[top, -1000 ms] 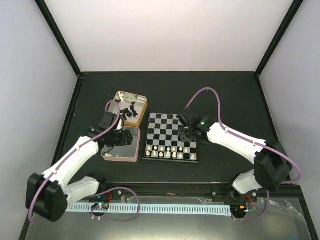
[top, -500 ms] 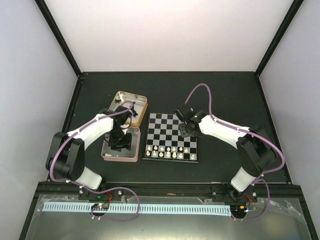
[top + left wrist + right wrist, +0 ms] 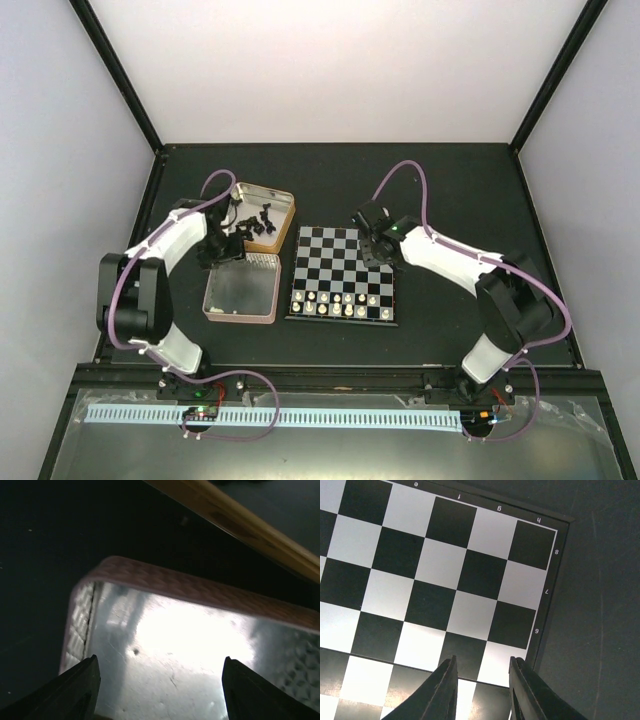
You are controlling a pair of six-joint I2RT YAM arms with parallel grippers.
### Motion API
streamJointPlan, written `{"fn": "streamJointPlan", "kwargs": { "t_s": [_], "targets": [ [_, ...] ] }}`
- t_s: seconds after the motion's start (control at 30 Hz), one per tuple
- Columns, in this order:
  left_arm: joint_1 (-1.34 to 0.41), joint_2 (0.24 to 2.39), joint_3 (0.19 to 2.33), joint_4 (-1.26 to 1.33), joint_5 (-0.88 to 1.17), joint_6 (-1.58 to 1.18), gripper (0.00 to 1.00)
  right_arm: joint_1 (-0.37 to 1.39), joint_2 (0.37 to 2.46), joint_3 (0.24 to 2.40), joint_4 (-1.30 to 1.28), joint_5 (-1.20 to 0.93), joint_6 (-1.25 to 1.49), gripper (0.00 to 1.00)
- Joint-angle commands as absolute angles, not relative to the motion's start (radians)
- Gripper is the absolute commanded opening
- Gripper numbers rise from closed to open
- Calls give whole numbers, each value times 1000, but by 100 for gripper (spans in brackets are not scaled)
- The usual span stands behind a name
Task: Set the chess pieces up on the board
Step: Adjust the storage box at the center of the board.
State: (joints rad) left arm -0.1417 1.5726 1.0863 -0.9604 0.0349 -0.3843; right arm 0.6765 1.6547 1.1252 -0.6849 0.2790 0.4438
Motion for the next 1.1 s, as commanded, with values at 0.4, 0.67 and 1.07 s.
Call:
{"fn": "streamJointPlan", "kwargs": {
  "t_s": [0.4,0.67,1.07],
  "targets": [
    [-14,1534,1059,-892,-86,-398,50,670,1569,1111,-654,292,465,29],
    [109,1513,975,-836,-16,-399,56,672,1568,1106,-648,269,480,29],
    [160,1534,899,-774,87,-456,8,671,1553,1095,-650,281,470,29]
  ]
}}
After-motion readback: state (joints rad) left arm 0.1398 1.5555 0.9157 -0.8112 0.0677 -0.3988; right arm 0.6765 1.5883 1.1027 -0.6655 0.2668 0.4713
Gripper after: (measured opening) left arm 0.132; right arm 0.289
